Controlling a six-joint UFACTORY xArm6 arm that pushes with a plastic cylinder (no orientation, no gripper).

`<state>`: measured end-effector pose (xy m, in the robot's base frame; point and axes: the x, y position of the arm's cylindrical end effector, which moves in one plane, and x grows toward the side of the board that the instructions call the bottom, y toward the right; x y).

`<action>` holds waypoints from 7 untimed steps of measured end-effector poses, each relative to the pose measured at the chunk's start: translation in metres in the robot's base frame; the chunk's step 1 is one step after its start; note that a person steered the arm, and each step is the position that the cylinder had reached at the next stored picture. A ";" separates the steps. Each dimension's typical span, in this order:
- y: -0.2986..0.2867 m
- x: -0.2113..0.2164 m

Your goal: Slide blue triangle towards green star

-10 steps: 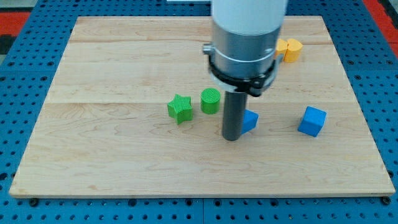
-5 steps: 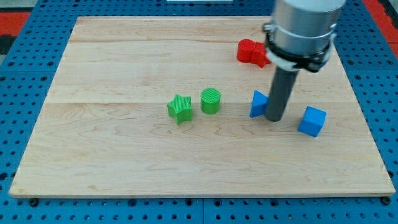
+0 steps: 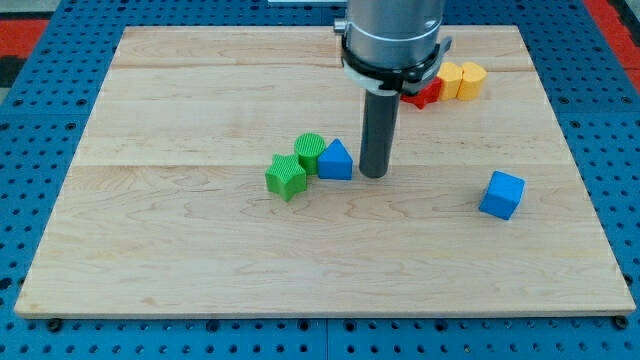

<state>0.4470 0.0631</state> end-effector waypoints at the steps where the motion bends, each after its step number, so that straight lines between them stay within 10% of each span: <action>1: 0.004 -0.039; 5: -0.057 0.010; 7: 0.065 -0.039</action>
